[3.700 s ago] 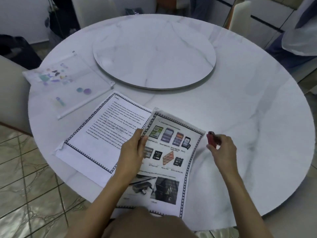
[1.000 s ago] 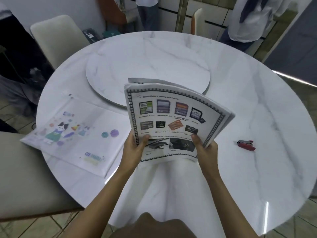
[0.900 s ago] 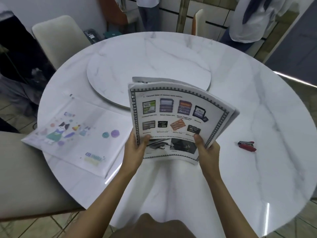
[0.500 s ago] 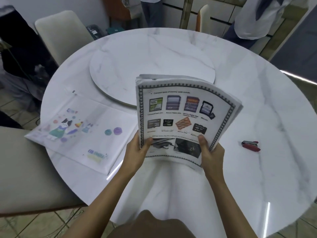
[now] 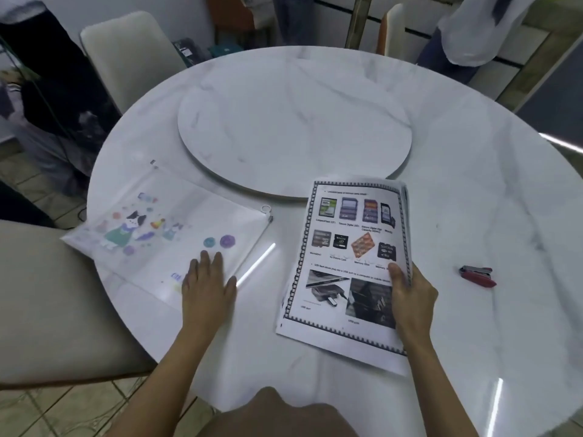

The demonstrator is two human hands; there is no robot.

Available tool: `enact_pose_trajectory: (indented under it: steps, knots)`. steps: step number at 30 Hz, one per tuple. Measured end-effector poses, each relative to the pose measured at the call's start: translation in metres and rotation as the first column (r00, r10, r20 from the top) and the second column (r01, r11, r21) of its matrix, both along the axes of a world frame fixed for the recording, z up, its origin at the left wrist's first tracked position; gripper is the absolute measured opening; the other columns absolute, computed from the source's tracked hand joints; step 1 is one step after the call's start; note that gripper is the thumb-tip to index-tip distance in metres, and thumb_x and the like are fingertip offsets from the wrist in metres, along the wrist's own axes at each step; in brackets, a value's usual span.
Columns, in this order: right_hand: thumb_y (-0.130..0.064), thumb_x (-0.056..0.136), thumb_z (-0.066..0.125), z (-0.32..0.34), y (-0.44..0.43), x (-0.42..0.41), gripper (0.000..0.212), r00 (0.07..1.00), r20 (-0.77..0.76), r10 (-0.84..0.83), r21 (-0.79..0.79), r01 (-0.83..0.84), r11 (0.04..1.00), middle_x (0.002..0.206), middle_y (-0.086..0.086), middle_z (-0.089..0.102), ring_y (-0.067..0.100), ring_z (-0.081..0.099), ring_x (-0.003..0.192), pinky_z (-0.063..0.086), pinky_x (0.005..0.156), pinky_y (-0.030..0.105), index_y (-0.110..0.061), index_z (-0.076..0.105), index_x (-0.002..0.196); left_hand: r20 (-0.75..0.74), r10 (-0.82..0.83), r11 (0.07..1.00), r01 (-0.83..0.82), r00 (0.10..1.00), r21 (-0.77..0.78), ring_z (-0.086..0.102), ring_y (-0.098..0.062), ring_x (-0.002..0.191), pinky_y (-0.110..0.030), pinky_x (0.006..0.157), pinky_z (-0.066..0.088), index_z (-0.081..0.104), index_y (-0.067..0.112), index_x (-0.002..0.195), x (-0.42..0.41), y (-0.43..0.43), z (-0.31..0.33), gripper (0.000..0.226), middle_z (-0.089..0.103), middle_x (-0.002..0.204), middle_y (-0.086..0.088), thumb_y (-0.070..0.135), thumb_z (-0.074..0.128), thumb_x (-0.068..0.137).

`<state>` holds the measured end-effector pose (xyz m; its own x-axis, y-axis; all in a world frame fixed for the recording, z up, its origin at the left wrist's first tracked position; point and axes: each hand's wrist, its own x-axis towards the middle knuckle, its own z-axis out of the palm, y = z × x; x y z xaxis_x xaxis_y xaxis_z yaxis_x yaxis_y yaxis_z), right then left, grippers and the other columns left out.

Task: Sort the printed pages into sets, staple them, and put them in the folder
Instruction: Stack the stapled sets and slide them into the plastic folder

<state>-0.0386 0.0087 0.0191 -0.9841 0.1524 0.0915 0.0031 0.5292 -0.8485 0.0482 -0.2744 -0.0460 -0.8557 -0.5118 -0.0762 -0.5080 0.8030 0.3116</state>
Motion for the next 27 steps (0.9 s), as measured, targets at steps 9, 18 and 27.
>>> enact_pose_trajectory:
  steps: [9, 18, 27]
  knots:
    - [-0.033, 0.091, 0.053, 0.005, 0.033, -0.004, 0.046, 0.984, 0.066, -0.167, 0.031, 0.165, 0.986, 0.111, 0.028, 0.063, 0.042, 0.061, 0.097, 0.051, 0.089, 0.051, 0.003, 0.056, 0.118, 0.349, -0.312, 0.95, 0.287, 0.884, 0.121, 0.009, -0.017, 0.145, -0.03, 0.113, 0.023, 0.015, 0.025, 0.145, 0.077, -0.021, 0.031, 0.068, 0.002, 0.157, 0.002, 0.026, 0.053, 0.09]
    - [-0.022, 0.092, 0.052, 0.015, 0.049, 0.002, 0.042, 0.965, 0.124, -0.23, -0.038, 0.237, 0.971, 0.12, 0.029, 0.058, 0.041, 0.058, 0.107, 0.043, 0.087, 0.036, 0.008, 0.052, 0.122, -0.219, 0.109, 0.965, -0.051, 0.97, 0.256, 0.058, -0.027, 0.101, -0.033, 0.077, 0.043, 0.062, 0.02, 0.099, 0.074, 0.003, 0.04, 0.015, 0.062, 0.11, -0.006, 0.014, 0.06, 0.085]
    - [-0.028, 0.091, 0.053, 0.012, 0.012, 0.001, 0.042, 0.977, 0.13, -0.169, -0.063, 0.178, 0.982, 0.116, 0.025, 0.062, 0.038, 0.061, 0.1, 0.05, 0.083, 0.038, 0.003, 0.055, 0.119, -0.08, 0.078, 0.975, -0.06, 0.994, 0.214, -0.017, -0.031, 0.142, -0.044, 0.114, -0.009, 0.005, 0.018, 0.147, -0.02, 0.05, 0.006, 0.098, -0.012, 0.156, -0.013, 0.063, 0.051, 0.074]
